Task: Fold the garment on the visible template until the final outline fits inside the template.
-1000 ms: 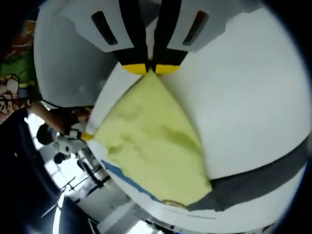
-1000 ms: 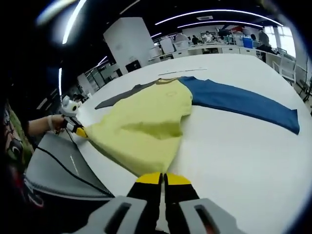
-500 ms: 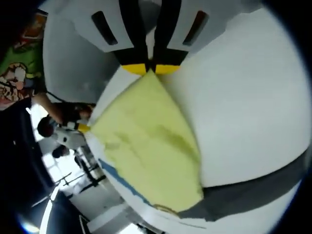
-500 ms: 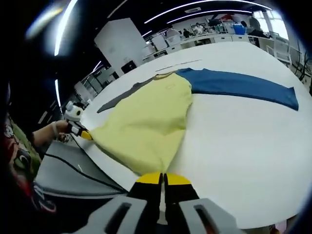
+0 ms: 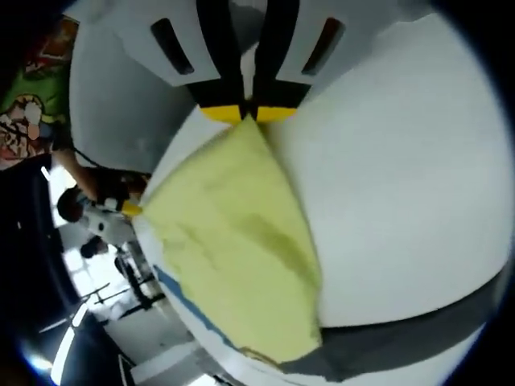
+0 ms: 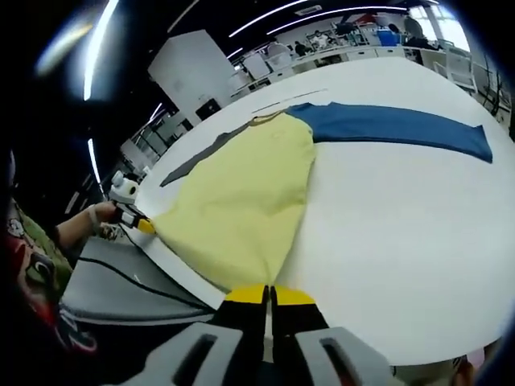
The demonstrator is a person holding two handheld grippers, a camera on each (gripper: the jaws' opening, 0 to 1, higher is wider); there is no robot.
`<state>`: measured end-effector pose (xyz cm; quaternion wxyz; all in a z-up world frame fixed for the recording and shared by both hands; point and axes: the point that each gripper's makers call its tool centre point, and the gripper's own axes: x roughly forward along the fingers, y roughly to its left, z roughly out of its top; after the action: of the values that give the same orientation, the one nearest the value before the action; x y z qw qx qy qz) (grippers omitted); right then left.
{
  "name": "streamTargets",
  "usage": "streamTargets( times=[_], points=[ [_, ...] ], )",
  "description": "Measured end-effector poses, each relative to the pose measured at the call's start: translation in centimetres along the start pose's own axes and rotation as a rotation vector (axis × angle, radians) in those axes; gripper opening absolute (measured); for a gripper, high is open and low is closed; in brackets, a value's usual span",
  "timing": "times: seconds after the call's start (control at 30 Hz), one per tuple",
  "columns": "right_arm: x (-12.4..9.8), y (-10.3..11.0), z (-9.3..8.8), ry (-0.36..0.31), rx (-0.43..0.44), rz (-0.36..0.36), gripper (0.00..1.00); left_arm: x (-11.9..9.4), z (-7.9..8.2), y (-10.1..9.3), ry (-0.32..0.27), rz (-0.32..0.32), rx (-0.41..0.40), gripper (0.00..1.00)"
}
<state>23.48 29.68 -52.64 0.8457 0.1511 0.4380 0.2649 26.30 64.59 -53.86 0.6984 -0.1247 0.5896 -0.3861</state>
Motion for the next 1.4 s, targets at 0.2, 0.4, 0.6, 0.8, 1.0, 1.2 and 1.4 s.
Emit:
streamTargets(
  times=[0.2, 0.4, 0.6, 0.8, 1.0, 1.2, 1.4],
  points=[
    [0.5, -0.2, -0.5, 0.01, -0.014, -0.015, 0.0, -0.2, 0.4, -0.5, -0.005, -0.002, 0.022, 0.0],
    [0.5, -0.2, -0.6, 0.011, -0.003, -0.012, 0.0, -0.3, 0.4, -0.6, -0.013, -0.026, 0.097, 0.01],
    [0.5, -0.1, -0.6, 0.011, -0.009, -0.013, 0.0, -0.4, 0.1, -0.8, 0.001, -0.035, 0.055, 0.01],
    [0.6, -0.1, -0.7, 0.016, -0.01, -0.013, 0.0, -0.5, -0.2, -0.7, 0.024, -0.036, -0.064, 0.01],
    [0.7, -0.1, -0.7, 0.017, -0.012, -0.013, 0.0, 0.2, -0.7, -0.3, 0.075, 0.006, -0.087, 0.0],
    [0.5, -0.4, -0.9, 0.019, -0.012, -0.015, 0.0, 0.2, -1.1, -0.5, 0.099, 0.007, -0.043, 0.0],
    [0.6, -0.4, -1.0, 0.025, -0.022, -0.015, 0.0, 0.1, -1.2, -0.6, 0.093, 0.007, -0.024, 0.0]
  ],
)
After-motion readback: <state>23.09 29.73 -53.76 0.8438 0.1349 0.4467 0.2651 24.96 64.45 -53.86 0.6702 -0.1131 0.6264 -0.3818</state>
